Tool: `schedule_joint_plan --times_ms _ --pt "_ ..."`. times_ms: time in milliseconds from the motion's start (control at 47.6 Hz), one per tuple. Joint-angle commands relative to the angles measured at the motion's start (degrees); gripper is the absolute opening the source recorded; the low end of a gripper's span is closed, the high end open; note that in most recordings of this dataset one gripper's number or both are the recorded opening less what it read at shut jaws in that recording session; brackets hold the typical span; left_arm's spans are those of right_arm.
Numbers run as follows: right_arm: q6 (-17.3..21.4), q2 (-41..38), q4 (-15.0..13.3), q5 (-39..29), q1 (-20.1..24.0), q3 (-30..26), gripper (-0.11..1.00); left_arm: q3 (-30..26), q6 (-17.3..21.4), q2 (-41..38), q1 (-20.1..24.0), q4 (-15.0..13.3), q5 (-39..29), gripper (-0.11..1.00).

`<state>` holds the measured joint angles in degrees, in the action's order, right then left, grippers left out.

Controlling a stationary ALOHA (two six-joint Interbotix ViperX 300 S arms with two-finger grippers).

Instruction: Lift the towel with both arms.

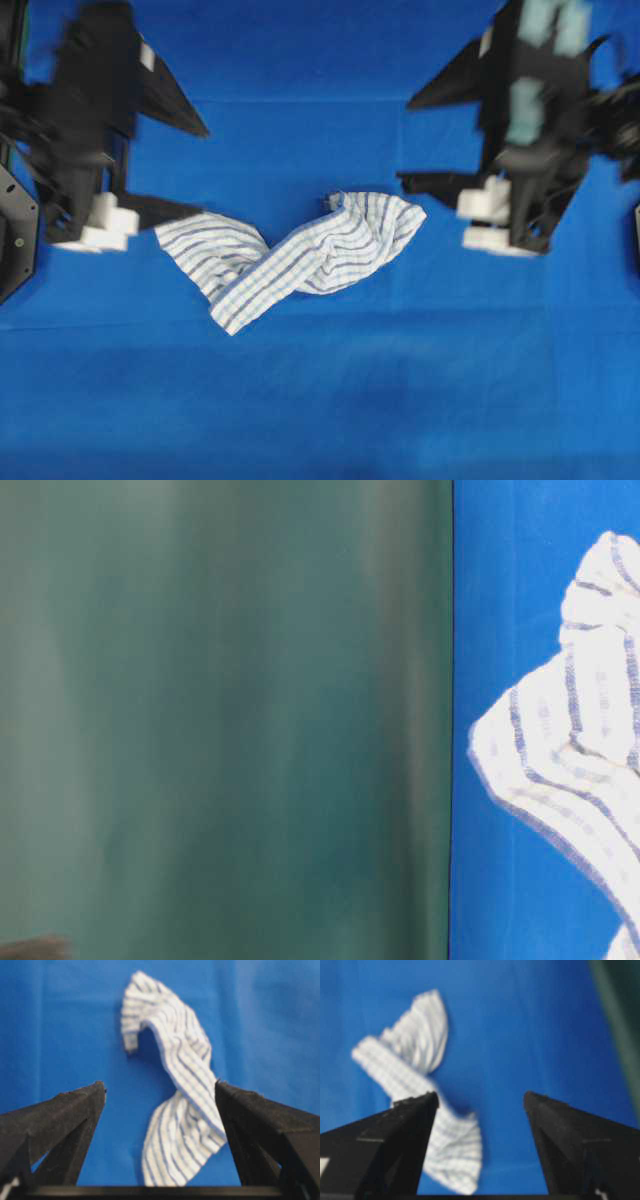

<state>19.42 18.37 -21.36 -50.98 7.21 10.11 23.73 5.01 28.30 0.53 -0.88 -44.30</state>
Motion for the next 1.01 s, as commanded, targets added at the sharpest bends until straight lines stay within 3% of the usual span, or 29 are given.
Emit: schedule_joint_plan --times_ms 0,210,462,987 --pt "0.8 0.0 0.3 2.5 0.7 2.2 0.68 3.4 -0.4 -0.6 -0.5 -0.2 4.1 0.9" --pt "3.9 -1.6 0.3 8.5 1.0 9.9 0.68 12.5 -1.8 -3.2 -0.7 -0.2 13.8 0.91" --pt "5.2 -5.1 0.4 16.4 1.0 16.5 0.68 18.5 -2.5 -6.6 -2.5 -0.4 21.4 0.91" --pt "5.3 -16.9 0.4 27.3 1.0 22.4 0.68 21.2 -2.3 -21.3 -4.2 -0.4 29.7 0.91"
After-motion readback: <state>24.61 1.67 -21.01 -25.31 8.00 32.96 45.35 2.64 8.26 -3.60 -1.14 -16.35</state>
